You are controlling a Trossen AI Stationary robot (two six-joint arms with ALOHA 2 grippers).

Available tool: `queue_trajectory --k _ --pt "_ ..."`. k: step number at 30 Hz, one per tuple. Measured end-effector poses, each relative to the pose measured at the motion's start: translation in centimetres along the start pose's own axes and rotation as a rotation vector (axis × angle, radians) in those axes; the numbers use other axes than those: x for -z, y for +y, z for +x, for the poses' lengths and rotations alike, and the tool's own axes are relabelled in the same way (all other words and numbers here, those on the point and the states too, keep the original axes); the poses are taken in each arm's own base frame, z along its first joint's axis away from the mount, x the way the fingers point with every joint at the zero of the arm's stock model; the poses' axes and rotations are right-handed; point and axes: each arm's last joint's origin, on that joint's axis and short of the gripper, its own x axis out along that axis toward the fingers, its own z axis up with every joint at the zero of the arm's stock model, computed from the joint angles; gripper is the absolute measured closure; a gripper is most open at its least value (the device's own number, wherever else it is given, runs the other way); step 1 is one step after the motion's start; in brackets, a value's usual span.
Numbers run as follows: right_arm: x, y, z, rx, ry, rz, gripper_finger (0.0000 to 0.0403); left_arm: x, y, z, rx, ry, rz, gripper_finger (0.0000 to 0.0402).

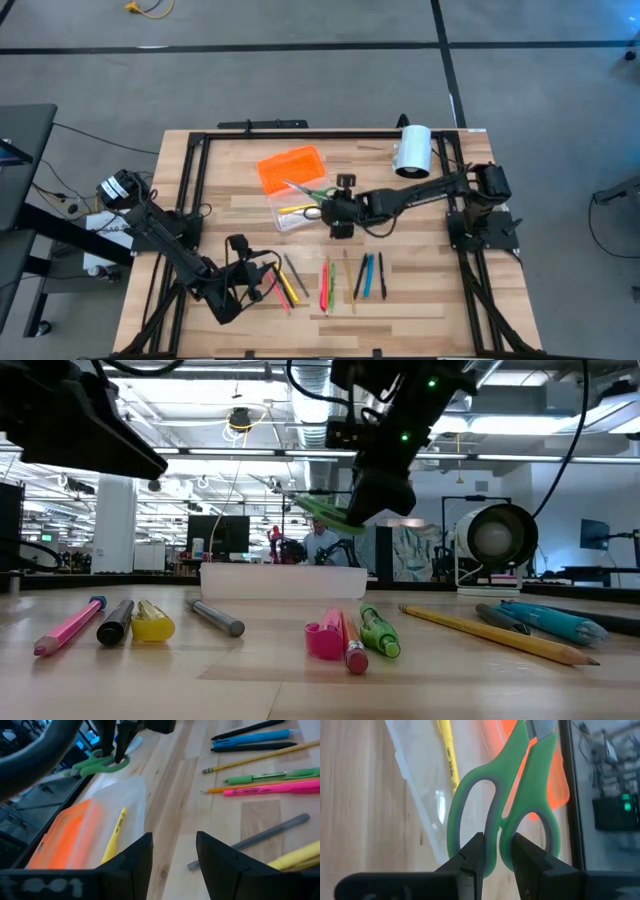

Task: Pick & place school supplies into a supply box
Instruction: Put the green scissors into the supply box

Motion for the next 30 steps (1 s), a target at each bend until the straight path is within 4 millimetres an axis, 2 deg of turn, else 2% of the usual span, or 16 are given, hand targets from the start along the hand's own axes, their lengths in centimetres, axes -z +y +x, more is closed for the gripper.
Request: queue_trajectory --k 6,10,19,24,30 --pt "0.2 -1.3 1.4 -0.057 -0.023 -0.158 0.0337 0.2 -0.2 -0.6 0.002 -0.019 -0.004 0.0258" --pt "0.4 -1.9 2.5 -0.093 -0.038 -0.184 0.0336 0.2 -0.2 -0.7 0.003 -0.021 -0.004 0.0258" --pt "0.7 -2.8 3.0 -0.135 -0.055 -0.228 0.0336 0.5 -0.1 -0.8 -0.011 -0.013 0.003 0.0258" --pt "0.7 -2.8 3.2 -0.191 -0.092 -0.254 0.0336 0.5 0.0 -0.8 -0.014 -0.017 0.001 0.0258" --pt "0.5 -1.7 5.1 -0.200 -0.101 -0.275 0.0336 0.4 0.0 -0.8 -0.022 -0.022 -0.002 0.0258"
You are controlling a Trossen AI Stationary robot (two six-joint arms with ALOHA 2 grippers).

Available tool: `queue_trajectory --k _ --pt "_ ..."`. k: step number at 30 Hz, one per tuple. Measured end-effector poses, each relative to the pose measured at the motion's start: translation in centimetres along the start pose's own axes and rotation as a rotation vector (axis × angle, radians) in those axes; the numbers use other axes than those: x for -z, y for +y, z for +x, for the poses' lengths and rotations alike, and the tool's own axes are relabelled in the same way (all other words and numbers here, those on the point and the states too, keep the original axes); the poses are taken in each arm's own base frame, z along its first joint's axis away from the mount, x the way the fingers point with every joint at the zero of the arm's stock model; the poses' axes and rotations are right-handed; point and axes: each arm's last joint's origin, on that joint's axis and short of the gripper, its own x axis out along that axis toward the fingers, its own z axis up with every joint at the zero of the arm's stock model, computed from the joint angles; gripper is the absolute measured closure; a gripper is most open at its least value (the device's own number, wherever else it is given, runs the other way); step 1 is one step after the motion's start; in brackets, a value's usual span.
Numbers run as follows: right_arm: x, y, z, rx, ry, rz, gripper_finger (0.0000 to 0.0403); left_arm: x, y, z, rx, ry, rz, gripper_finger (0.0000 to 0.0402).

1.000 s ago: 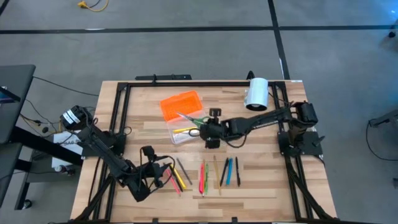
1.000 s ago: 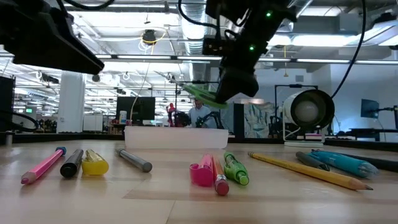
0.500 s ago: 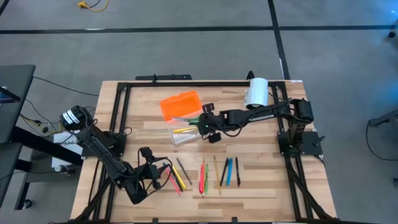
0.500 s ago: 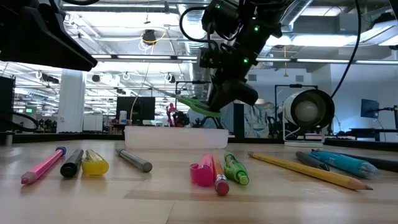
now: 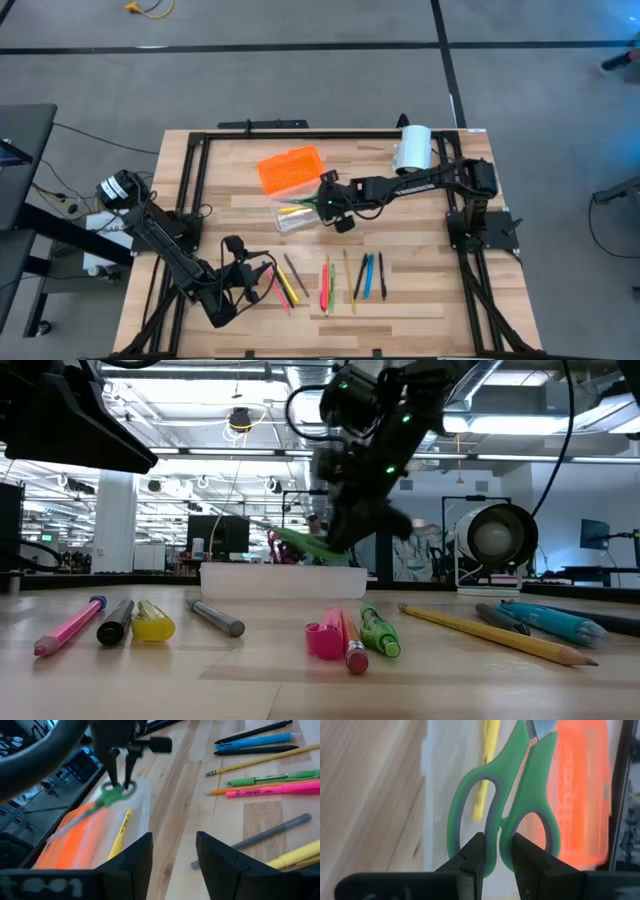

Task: Pick & place school supplies into a supply box
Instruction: Put the green scissors into the supply box

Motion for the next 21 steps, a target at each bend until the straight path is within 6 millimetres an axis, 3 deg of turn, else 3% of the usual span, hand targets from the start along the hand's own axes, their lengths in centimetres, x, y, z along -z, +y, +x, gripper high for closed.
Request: queue_trajectory --k 5,21 --pt "0.6 0.9 1.9 0.003 0.071 -0.032 0.0336 0.1 0.1 0.0 -0.004 0.004 0.006 0.0258" --pt "0.8 0.3 2.0 0.030 0.078 -0.025 0.0336 0.2 0.2 0.0 -0.008 0.010 0.007 0.0258"
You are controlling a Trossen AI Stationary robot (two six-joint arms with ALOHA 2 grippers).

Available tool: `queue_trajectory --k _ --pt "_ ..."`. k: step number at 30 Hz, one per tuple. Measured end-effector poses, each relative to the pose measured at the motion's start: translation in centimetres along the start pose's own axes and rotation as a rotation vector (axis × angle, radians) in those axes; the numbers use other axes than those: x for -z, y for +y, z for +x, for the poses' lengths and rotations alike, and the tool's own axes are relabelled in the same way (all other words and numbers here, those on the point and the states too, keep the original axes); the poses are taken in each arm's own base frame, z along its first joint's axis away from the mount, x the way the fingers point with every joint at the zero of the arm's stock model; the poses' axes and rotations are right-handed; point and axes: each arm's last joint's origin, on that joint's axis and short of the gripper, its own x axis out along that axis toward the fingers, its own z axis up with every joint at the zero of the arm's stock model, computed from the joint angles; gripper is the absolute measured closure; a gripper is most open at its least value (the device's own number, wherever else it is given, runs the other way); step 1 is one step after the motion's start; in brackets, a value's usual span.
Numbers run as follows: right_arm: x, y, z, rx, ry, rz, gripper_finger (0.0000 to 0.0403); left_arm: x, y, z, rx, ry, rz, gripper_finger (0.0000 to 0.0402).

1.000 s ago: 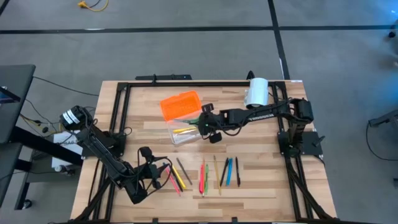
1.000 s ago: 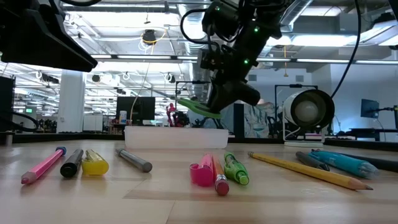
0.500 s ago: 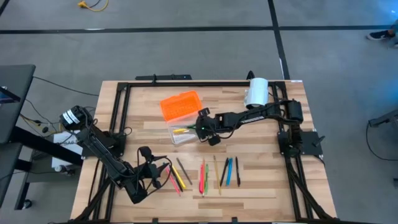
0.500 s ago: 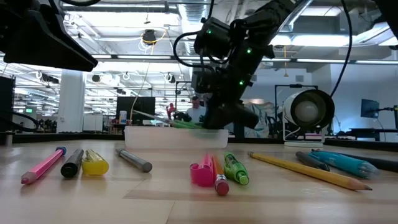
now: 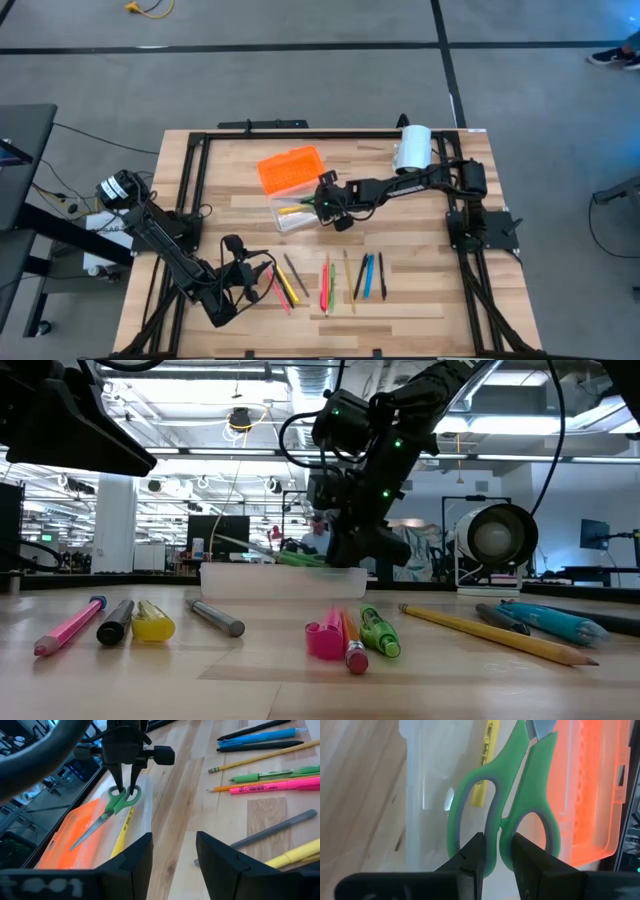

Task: Pick & place school supplies into a supply box
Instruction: Put the green scissors into the supply box, then put the pink pencil into the supply box

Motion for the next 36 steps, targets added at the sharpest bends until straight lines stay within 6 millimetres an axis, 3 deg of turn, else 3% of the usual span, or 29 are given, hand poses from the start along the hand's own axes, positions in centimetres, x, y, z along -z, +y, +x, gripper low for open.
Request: queue_trajectory --k 10,23,31,36 --pt "0.1 0.1 0.0 -0.007 0.009 0.013 0.0327 0.0 0.0 0.0 0.000 0.000 0.000 0.0258" --pt "0.2 0.1 0.0 0.016 0.046 0.028 0.0219 0.0 0.0 0.0 0.000 0.001 0.000 0.0258" --pt "-1.1 -0.6 -1.0 0.037 0.026 0.040 0.0225 0.0 0.0 0.0 0.000 0.001 0.001 0.0258" --pt "-2.9 -1.3 -3.0 0.039 -0.002 0.038 0.0236 0.1 0.0 0.0 0.013 0.014 0.006 0.0258"
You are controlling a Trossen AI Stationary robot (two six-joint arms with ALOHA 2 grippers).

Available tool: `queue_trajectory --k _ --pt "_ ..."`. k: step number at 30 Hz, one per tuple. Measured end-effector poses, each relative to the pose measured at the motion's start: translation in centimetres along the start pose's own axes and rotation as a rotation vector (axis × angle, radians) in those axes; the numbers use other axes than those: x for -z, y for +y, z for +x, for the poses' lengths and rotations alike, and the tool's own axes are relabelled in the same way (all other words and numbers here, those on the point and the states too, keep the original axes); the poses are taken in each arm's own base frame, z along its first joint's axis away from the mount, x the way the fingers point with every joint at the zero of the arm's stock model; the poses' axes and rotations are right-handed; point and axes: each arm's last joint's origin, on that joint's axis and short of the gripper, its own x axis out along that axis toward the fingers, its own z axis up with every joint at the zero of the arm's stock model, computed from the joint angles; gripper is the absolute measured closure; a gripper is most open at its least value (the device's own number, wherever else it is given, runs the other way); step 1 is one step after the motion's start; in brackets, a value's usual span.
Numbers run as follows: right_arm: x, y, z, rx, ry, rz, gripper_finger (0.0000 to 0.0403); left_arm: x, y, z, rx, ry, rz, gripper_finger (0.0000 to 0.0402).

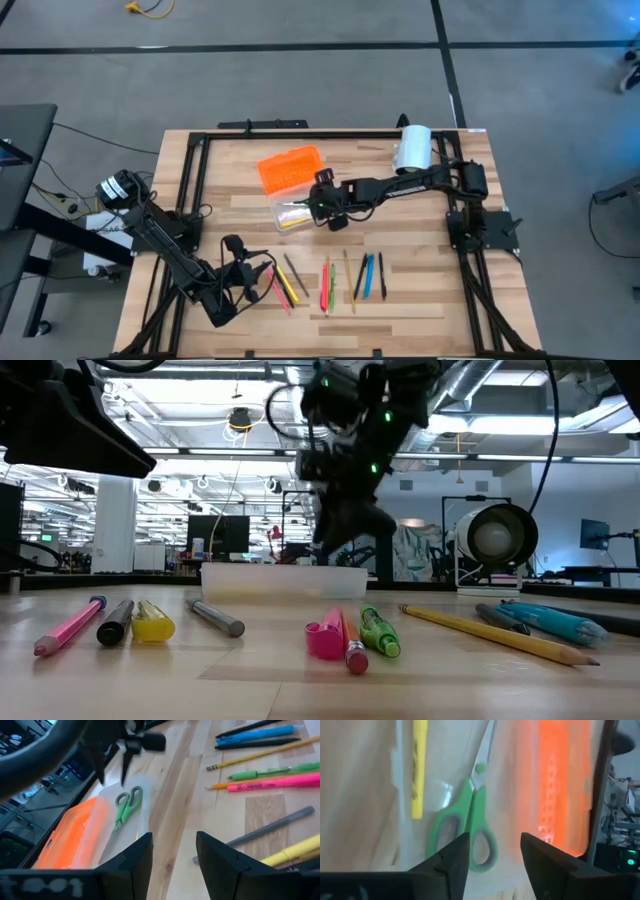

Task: Pick & place school supplies into a supply box
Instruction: Put the pink pencil into the supply box

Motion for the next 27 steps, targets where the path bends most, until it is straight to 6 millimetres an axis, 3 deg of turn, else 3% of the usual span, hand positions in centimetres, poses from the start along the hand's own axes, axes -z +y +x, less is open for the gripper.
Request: queue_trajectory --k 7,11,19,27 --pt "-2.5 -0.1 -4.3 0.002 0.021 0.032 0.0246 0.1 -0.1 0.0 0.044 0.038 0.026 0.0258" --pt "-3.3 0.9 -7.9 -0.024 0.010 0.097 0.0251 0.2 -0.2 0.0 0.091 0.073 0.034 0.0258" --pt "-3.8 6.2 -15.2 -0.177 -0.028 0.198 0.0264 0.0 -1.0 -0.1 0.274 0.141 0.120 0.0258" --pt "-3.4 13.6 -21.6 -0.248 -0.142 0.215 0.0274 -0.3 -1.0 1.2 0.442 0.225 0.194 0.0258"
